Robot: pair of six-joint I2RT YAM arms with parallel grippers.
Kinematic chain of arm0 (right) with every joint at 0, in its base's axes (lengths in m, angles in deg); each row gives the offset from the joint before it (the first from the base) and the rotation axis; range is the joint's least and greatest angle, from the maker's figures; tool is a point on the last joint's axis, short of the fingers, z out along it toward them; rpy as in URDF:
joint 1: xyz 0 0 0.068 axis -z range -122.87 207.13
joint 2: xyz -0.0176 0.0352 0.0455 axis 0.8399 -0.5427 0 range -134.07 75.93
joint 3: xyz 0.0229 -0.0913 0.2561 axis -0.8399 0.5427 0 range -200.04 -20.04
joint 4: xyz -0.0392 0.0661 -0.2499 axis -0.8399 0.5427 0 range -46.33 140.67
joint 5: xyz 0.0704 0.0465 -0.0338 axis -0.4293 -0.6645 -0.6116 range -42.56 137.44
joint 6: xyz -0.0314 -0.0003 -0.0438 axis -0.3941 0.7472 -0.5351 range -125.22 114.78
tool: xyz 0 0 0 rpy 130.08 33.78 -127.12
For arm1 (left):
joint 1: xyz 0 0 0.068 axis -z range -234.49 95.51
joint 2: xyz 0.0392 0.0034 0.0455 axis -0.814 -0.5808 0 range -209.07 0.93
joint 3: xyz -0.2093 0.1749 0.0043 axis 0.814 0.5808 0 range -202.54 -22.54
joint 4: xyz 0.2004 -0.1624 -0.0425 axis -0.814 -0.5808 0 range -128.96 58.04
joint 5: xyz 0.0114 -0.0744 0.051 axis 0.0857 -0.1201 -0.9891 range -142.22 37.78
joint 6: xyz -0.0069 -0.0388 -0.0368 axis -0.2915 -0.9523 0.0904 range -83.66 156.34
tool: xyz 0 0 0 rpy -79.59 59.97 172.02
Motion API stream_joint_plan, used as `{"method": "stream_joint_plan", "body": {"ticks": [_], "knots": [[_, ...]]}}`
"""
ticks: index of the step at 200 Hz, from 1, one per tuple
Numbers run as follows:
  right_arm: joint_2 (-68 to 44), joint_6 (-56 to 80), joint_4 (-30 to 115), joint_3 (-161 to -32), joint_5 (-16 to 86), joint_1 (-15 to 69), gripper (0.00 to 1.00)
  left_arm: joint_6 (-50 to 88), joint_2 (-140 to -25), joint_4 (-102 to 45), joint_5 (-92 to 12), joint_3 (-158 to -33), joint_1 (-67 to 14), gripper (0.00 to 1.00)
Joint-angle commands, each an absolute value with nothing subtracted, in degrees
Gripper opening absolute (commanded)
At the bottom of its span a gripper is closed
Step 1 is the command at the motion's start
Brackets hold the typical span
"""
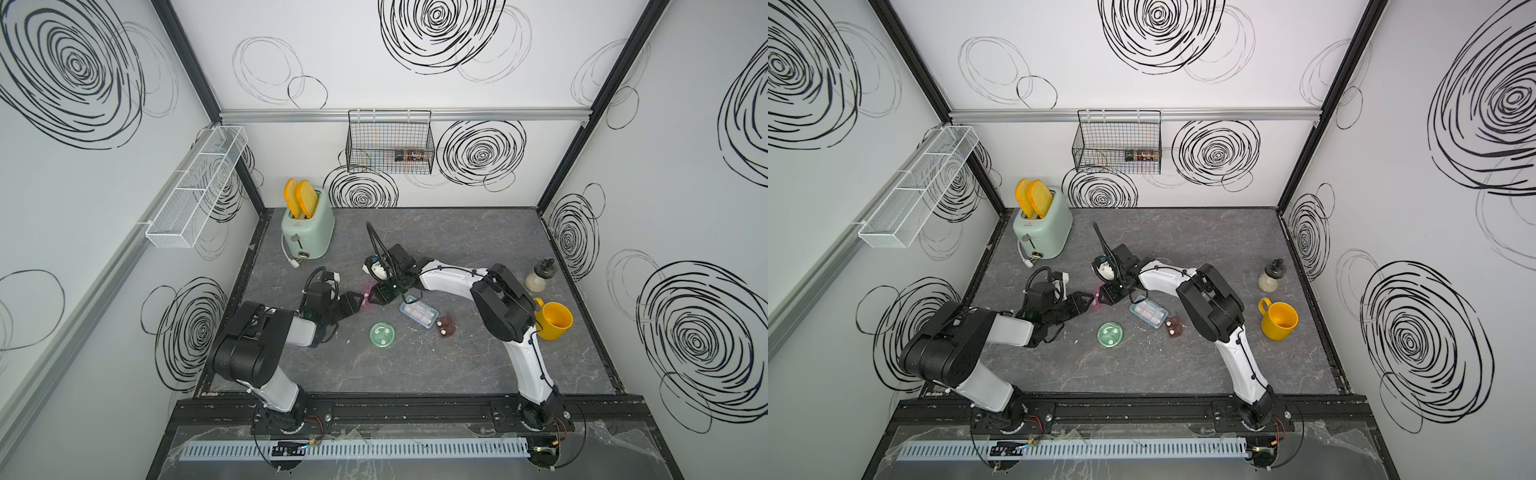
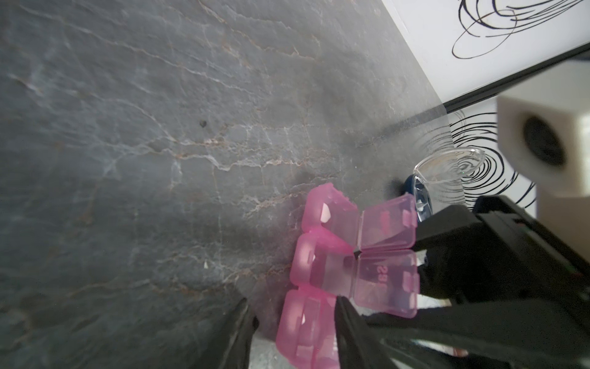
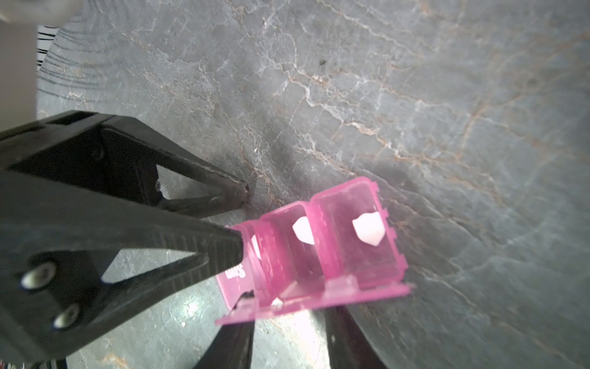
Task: Close pillboxes
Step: Close the pillbox at the center of the board.
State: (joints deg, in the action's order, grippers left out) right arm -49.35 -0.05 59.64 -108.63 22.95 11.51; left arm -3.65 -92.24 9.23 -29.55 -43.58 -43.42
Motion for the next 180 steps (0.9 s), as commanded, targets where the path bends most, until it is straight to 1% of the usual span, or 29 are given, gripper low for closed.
{"method": "stream_joint_plan", "body": {"ticks": [1,96,180], "knots": [[-50.5,0.3,60.9,-110.3,22.9,11.6,0.40,-3.4,-93.4,12.5,-29.5,-44.1,-43.8,0.42],[-51.4,0.2,61.6,-111.2,22.9,11.6,0.40,-4.0,-96.1,14.6,-29.1,-43.5,-43.1,0.31],[-51.8,0.2,61.8,-111.3,22.8,11.6,0.39,-4.8,-98.6,17.4,-29.0,-41.8,-42.5,0.27]]}}
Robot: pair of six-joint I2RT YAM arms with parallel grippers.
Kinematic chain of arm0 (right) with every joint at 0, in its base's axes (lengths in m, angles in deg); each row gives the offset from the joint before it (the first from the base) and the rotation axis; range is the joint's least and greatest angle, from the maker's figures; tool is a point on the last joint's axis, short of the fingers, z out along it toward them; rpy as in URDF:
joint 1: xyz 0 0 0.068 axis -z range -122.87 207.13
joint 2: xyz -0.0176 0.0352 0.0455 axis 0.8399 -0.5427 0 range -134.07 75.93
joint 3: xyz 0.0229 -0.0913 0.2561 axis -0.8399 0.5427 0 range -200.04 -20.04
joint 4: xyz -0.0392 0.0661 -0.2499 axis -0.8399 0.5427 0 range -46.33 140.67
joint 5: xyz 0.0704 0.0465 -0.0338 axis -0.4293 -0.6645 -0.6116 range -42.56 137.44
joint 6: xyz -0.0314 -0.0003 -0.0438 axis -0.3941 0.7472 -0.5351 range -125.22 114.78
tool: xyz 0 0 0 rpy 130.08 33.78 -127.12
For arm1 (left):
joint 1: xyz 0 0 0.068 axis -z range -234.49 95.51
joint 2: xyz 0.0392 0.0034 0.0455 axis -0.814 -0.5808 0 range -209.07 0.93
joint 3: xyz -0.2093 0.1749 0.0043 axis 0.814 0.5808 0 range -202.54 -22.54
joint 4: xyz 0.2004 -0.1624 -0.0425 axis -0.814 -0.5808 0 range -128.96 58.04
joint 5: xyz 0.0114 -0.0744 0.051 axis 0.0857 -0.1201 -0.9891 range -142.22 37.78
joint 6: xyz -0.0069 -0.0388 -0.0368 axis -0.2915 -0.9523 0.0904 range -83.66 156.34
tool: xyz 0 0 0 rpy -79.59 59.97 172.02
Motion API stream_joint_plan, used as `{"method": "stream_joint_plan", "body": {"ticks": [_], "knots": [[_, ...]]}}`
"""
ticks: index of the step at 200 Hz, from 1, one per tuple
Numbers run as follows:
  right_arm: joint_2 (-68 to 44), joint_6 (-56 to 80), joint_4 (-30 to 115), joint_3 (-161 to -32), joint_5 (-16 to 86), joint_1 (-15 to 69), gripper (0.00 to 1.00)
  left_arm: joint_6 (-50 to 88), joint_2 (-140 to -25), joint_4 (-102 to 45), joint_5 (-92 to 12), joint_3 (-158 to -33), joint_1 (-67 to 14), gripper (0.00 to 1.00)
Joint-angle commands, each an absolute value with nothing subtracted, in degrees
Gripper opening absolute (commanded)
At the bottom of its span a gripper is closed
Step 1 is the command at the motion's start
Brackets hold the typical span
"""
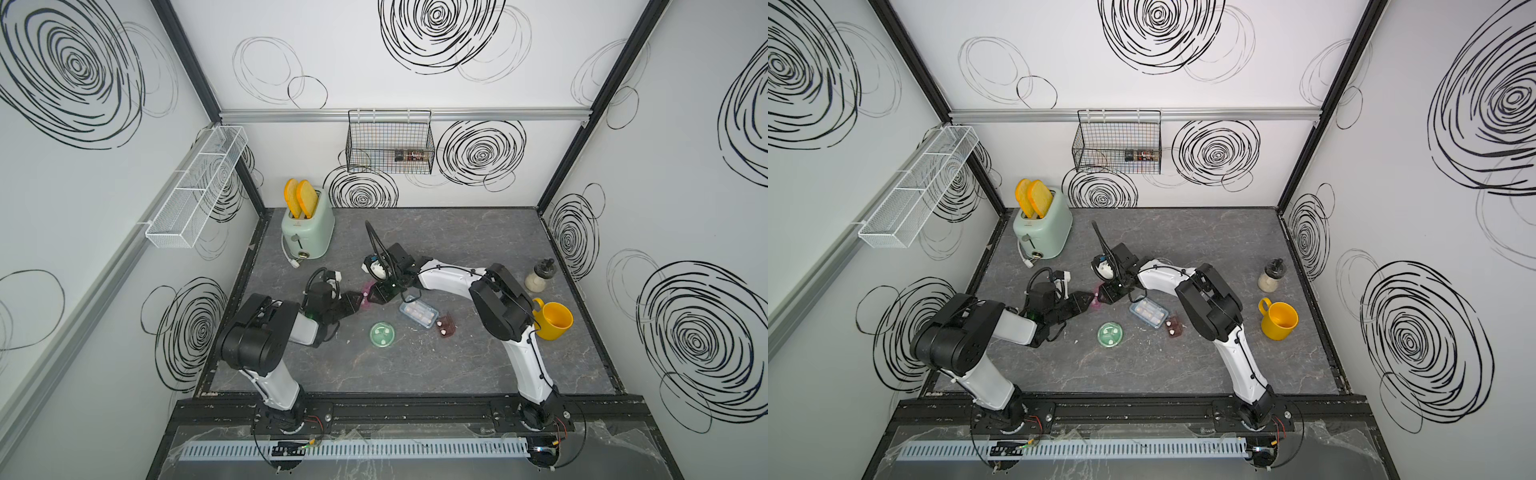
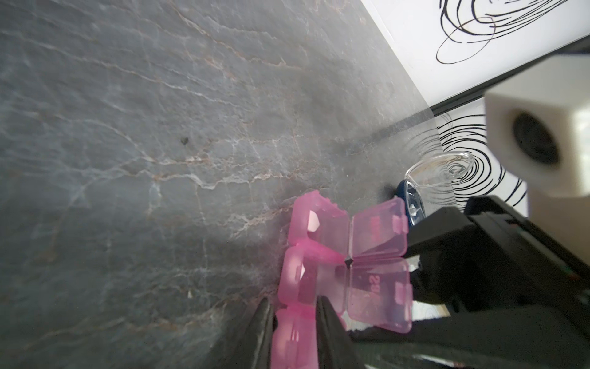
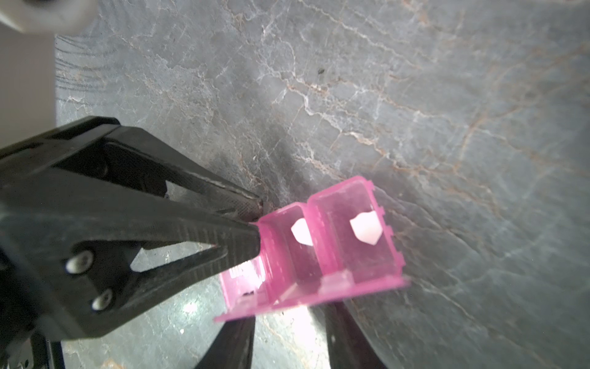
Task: Close pillboxes
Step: Close the pillbox at the center of the board.
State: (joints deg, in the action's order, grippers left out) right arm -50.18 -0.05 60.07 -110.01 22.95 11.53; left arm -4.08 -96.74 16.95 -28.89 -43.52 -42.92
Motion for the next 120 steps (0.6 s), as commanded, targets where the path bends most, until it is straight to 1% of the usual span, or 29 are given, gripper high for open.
{"method": "stream_joint_plan", "body": {"ticks": [1,88,120], "knots": [[-51.8,0.2,61.8,-111.3,22.8,11.6,0.39,-4.9,-98.6,17.5,-29.0,-41.7,-42.5,0.27],[-52.1,0.1,61.9,-111.3,22.5,11.5,0.40,-5.3,-100.2,19.9,-29.5,-38.7,-40.7,0.24],[-52.2,0.1,62.0,-111.2,22.5,11.6,0.40,-6.1,-101.3,21.5,-29.8,-37.9,-40.1,0.22]]}}
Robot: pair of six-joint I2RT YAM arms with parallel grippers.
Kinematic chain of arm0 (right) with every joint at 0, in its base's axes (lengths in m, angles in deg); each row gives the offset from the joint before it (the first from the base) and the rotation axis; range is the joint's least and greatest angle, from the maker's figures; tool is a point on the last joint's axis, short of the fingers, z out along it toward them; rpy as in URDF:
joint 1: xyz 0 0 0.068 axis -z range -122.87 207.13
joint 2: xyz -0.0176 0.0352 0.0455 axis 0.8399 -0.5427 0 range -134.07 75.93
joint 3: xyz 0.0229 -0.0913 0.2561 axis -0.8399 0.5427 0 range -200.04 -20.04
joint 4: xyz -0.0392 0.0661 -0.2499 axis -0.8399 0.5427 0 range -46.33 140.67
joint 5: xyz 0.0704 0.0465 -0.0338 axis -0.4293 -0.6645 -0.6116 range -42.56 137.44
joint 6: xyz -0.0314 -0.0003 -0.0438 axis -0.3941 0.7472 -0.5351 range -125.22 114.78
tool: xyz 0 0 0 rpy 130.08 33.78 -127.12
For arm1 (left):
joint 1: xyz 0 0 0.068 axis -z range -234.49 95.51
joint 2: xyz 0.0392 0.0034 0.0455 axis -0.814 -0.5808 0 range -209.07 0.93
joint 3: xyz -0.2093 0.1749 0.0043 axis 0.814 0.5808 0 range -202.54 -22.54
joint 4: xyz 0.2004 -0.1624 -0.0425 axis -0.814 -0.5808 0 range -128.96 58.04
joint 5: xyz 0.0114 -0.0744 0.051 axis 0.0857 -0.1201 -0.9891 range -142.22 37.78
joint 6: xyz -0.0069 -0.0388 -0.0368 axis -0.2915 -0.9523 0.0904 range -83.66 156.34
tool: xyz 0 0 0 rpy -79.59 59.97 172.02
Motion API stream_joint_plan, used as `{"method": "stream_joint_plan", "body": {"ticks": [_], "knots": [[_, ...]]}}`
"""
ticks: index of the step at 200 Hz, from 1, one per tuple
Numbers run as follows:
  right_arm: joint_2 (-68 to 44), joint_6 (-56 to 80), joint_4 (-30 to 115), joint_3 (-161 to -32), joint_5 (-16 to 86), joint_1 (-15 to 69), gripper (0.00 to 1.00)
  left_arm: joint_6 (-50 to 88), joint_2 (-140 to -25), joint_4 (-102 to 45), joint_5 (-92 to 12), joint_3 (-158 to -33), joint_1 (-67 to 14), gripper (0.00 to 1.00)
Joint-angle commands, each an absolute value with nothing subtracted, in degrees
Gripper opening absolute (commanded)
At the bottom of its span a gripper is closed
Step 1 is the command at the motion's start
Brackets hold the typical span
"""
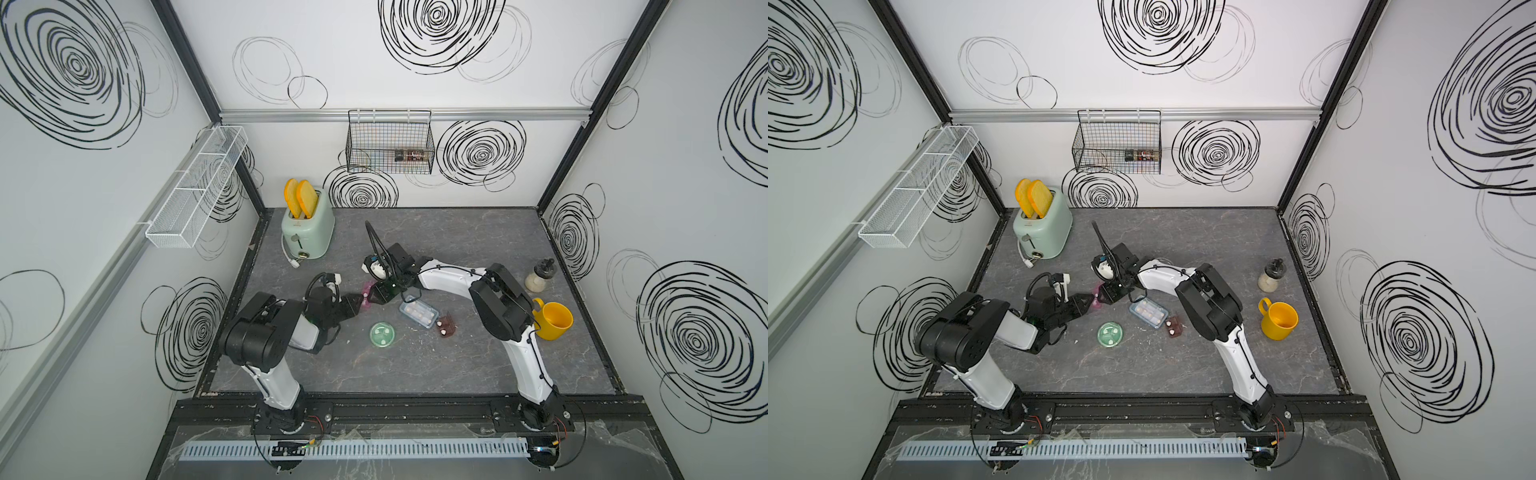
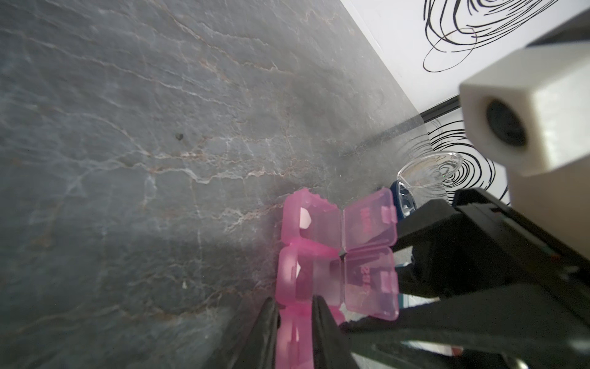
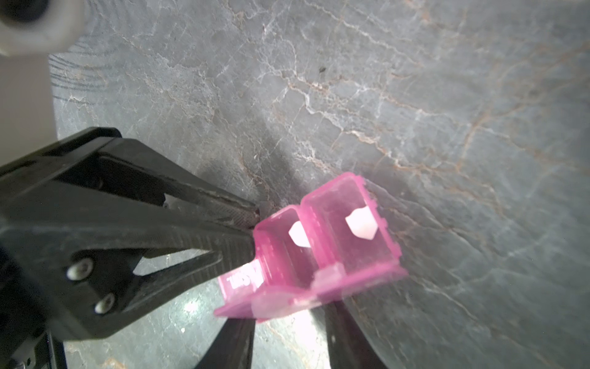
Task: Close pillboxes
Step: Close the pillbox at the center of the board.
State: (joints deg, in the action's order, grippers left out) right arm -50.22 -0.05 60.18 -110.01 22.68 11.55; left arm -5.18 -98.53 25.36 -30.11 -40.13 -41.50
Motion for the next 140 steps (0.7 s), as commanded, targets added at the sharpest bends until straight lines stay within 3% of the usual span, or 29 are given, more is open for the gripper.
{"method": "stream_joint_plan", "body": {"ticks": [1,44,90,140], "knots": [[-52.2,0.1,62.0,-111.2,22.5,11.6,0.40,-6.1,-101.4,21.6,-29.8,-37.9,-40.1,0.22],[-52.2,0.1,62.2,-111.2,22.3,11.5,0.40,-7.8,-101.8,23.9,-30.2,-36.3,-39.3,0.19],[-50.2,1.1,64.3,-110.3,23.0,11.7,0.47,-10.0,-99.0,24.6,-31.2,-35.0,-37.9,0.29],[-51.1,2.2,65.2,-110.4,22.4,11.7,0.50,-10.7,-99.9,25.6,-31.5,-35.1,-37.4,0.31]]}}
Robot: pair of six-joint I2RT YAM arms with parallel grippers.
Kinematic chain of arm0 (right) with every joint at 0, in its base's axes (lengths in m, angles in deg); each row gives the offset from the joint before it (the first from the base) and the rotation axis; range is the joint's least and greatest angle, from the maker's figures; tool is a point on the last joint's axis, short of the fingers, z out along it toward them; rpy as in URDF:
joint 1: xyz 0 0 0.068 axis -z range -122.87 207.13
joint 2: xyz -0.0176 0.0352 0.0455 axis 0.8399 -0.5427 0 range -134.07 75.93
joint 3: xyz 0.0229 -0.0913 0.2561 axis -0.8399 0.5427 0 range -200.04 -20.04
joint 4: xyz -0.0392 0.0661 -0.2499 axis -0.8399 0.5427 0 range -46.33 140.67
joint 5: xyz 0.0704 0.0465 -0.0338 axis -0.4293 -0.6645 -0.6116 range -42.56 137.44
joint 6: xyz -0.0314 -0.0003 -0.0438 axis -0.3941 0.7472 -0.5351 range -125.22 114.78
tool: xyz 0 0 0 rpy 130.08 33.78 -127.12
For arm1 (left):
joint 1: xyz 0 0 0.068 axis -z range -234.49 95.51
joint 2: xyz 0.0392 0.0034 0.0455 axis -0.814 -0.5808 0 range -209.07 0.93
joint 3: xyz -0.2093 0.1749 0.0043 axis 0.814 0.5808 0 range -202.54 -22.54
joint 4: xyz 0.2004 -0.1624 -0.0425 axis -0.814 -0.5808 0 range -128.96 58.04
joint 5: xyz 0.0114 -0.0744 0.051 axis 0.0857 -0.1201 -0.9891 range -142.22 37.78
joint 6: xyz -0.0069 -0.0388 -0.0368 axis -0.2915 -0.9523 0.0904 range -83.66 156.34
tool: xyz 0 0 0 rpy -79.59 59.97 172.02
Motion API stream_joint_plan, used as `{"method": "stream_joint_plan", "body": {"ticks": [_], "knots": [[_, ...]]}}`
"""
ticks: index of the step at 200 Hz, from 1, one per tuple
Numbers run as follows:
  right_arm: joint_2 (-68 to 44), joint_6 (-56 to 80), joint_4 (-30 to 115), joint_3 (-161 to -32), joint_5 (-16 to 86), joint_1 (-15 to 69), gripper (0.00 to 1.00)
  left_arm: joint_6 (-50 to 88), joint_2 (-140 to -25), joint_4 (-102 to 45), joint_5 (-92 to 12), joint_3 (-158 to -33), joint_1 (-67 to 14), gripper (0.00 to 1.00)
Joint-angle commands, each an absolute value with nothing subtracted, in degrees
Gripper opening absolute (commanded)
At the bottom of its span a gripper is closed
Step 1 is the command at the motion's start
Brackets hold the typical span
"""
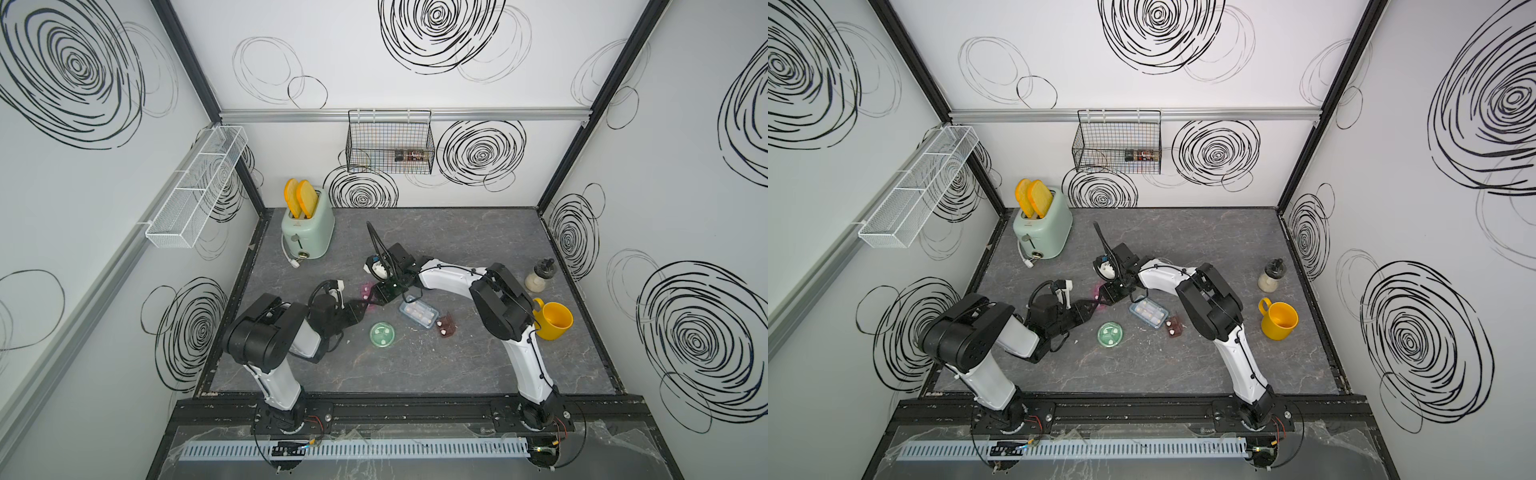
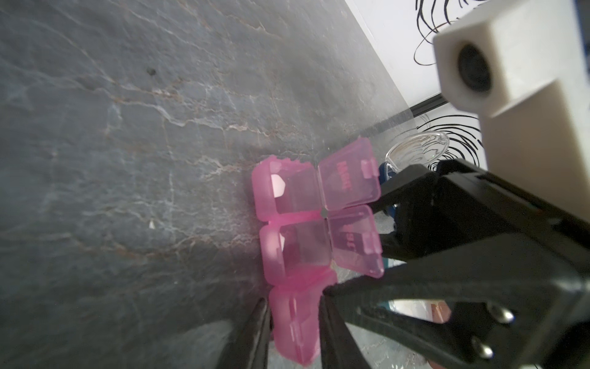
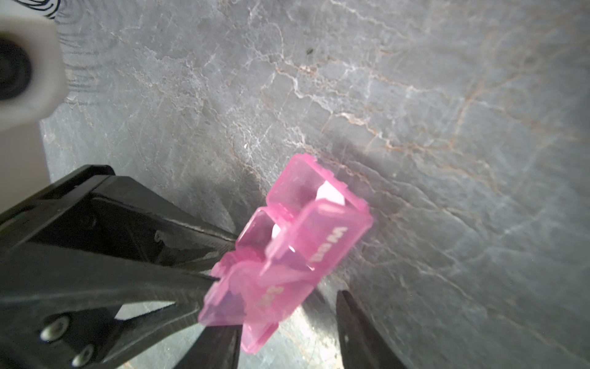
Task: Close pillboxes
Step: Close the pillbox at the center of the board.
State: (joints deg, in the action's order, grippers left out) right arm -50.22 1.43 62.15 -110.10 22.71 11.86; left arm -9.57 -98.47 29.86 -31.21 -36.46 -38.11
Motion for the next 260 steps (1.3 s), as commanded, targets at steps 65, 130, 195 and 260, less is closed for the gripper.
{"method": "stream_joint_plan", "body": {"ticks": [65,130,195,260], "knots": [[-52.6,3.0,66.7,-111.4,20.1,11.9,0.44,-11.9,-102.8,28.7,-31.0,-34.9,-37.4,0.27],[-53.7,3.0,67.1,-111.9,19.6,11.9,0.43,-13.4,-107.6,34.1,-30.2,-33.9,-37.4,0.24],[-54.8,2.8,67.8,-112.7,19.6,11.7,0.41,-13.2,-108.6,34.2,-30.8,-33.6,-37.1,0.21],[-56.1,1.8,69.1,-113.2,20.1,11.1,0.36,-13.9,-110.6,36.4,-31.4,-33.1,-36.3,0.20]]}}
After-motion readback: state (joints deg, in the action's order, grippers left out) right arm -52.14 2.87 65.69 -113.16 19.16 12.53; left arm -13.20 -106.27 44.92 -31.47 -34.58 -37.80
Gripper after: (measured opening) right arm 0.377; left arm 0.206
